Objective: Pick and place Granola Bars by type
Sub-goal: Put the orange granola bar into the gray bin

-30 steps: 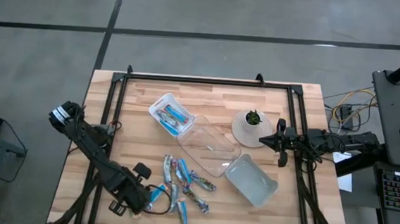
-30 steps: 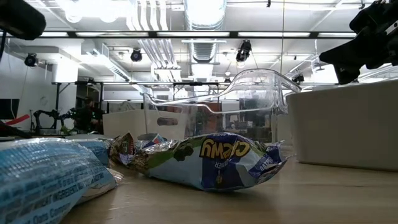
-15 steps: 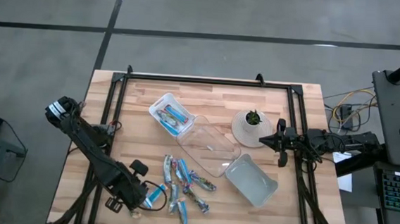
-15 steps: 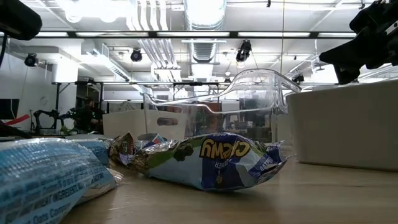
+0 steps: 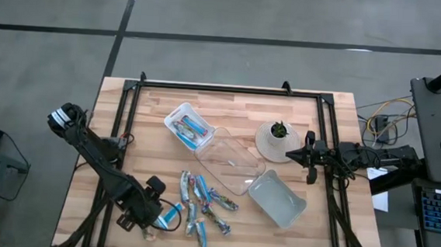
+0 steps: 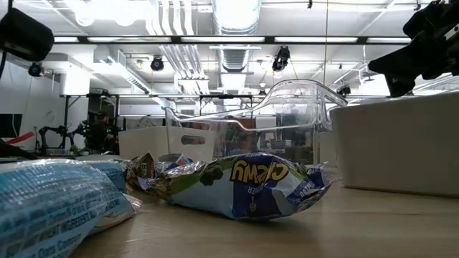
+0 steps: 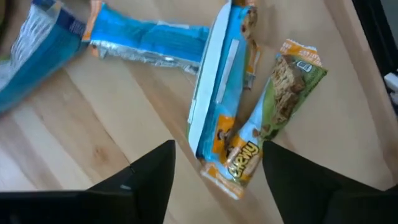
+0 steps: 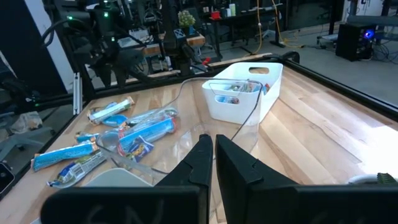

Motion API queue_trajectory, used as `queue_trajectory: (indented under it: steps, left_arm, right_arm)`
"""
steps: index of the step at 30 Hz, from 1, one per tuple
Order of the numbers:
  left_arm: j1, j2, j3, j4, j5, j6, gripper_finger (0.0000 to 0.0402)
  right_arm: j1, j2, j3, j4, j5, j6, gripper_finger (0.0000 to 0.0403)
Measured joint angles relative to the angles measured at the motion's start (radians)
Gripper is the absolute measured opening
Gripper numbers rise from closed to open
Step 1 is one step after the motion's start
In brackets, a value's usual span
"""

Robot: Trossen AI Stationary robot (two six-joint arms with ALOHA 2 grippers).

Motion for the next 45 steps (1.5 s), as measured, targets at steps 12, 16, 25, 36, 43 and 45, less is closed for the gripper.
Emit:
queue_trajectory:
  steps: [12, 16, 25, 36, 43, 45]
  left_arm:
    - [0.001, 0.007, -0.067, 0.127, -0.002, 0.111, 0.0222]
    - [0.001, 0.023, -0.071, 0.129, -0.024, 0.111, 0.0222]
    - [0.000, 0.048, -0.072, 0.174, -0.031, 0.111, 0.0222]
    - [-0.007, 0.102, -0.072, 0.186, -0.034, 0.118, 0.0222]
    - [-0.021, 0.126, -0.072, 0.198, -0.037, 0.114, 0.0222]
    - [-0.022, 0.134, -0.072, 0.201, -0.037, 0.108, 0.0222]
  right_arm:
    - [0.000, 0.000, 0.000, 0.000, 0.000, 0.000, 0.0013]
    - [0.000, 0.000, 0.000, 0.000, 0.000, 0.000, 0.0013]
    - [0.000, 0.000, 0.000, 0.000, 0.000, 0.000, 0.0013]
    - [0.000, 0.000, 0.000, 0.000, 0.000, 0.000, 0.0013]
    - [0.000, 0.000, 0.000, 0.000, 0.000, 0.000, 0.0013]
    - [0.000, 0.000, 0.000, 0.000, 0.000, 0.000, 0.0013]
